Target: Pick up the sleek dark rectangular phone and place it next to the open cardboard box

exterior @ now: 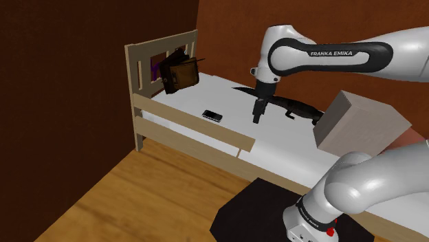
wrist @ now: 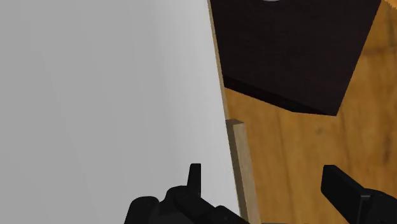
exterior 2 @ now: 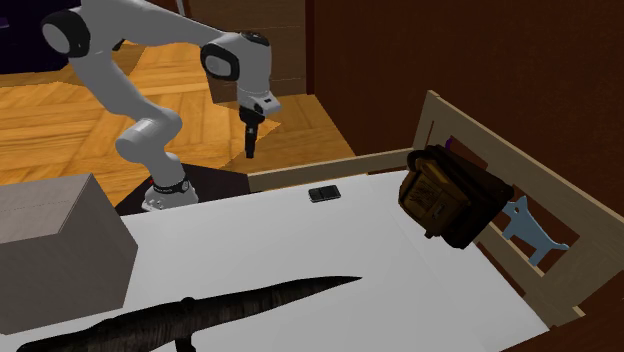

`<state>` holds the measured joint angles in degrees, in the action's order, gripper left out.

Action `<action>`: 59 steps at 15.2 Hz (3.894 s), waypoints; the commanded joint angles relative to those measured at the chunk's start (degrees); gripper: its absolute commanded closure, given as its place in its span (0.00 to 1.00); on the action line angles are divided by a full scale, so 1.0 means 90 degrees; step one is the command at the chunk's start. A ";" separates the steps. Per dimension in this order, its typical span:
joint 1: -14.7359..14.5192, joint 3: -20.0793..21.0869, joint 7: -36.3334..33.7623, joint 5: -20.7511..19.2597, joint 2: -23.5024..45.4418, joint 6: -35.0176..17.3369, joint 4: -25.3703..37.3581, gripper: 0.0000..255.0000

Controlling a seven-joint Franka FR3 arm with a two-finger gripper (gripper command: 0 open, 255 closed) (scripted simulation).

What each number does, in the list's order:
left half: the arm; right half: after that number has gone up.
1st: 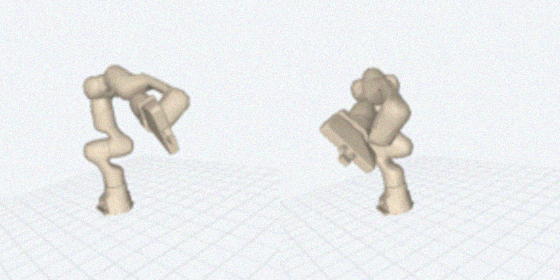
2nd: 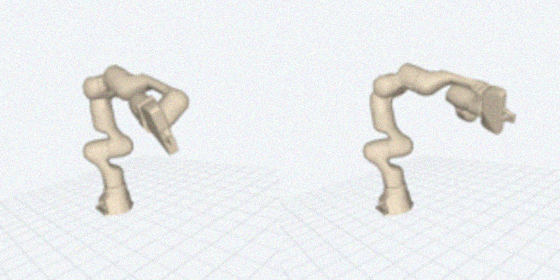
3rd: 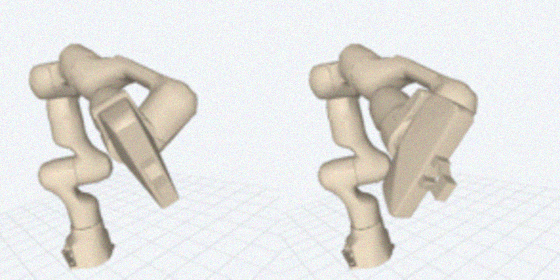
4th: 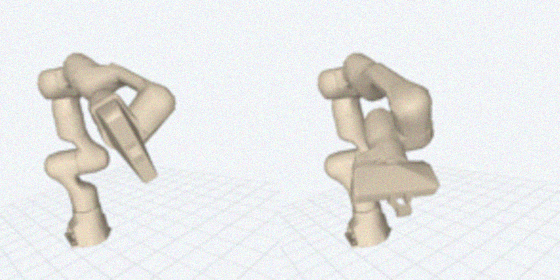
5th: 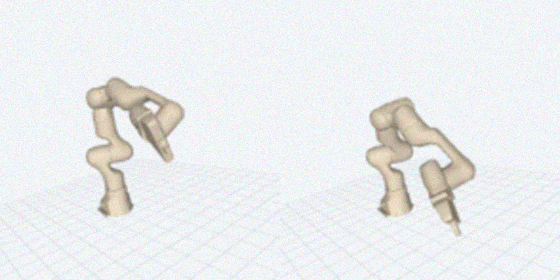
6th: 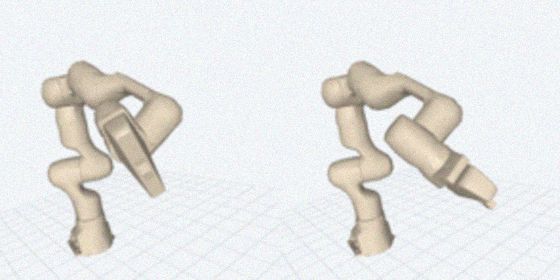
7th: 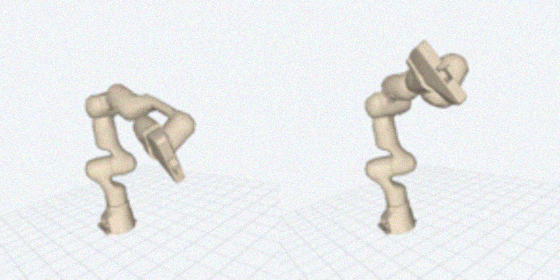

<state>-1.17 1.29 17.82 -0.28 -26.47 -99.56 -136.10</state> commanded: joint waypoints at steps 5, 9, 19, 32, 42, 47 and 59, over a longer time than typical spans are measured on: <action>-0.0032 -0.0168 0.0676 -0.0033 0.1396 -0.0951 0.0680 0.00; -0.0063 -0.0214 0.1090 0.0020 0.2318 -0.1423 0.1275 0.00; -0.0086 -0.0132 0.2034 0.0225 0.4626 -0.2026 0.3328 0.00; -0.0093 -0.0101 0.2123 0.0249 0.5116 -0.2614 0.3265 0.00; -0.0091 -0.0102 0.2125 0.0249 0.5118 -0.2612 0.3269 1.00; -0.0093 -0.0101 0.2120 0.0248 0.5073 -0.2542 0.3294 1.00; -0.0091 -0.0105 0.2093 0.0235 0.4652 -0.1649 0.3765 1.00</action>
<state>-1.93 0.31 36.77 1.86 15.58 -115.13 -102.74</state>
